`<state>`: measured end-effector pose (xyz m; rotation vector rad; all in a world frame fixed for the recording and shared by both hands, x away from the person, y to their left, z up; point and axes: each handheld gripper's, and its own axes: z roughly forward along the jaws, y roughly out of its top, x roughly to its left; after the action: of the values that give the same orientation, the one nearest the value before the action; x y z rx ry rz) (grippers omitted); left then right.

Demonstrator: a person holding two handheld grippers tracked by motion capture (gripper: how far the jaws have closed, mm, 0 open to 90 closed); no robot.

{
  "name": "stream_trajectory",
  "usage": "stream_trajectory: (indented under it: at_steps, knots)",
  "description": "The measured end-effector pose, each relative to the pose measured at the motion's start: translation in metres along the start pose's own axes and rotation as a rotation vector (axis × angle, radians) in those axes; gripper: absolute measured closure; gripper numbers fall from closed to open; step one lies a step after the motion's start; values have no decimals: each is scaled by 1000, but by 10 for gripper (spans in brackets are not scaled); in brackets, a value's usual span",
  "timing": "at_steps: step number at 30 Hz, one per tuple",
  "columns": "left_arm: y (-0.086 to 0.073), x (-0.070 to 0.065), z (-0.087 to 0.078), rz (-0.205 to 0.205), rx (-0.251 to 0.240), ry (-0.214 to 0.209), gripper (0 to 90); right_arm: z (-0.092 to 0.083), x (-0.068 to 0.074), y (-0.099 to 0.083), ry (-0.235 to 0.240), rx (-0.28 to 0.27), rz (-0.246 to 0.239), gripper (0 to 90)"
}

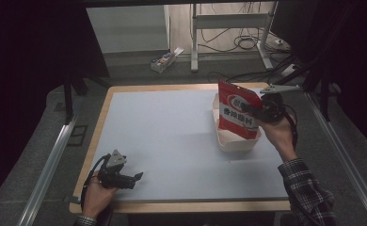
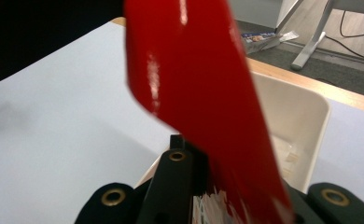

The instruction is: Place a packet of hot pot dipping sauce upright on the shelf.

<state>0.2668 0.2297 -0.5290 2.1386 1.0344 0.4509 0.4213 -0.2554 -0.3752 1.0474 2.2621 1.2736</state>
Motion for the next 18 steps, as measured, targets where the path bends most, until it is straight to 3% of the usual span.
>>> stream_trajectory:
  at_steps: [18]
  knots:
    - [0,0,1,-2,2,-2,66,9,-9,-19,8,12,28,887]
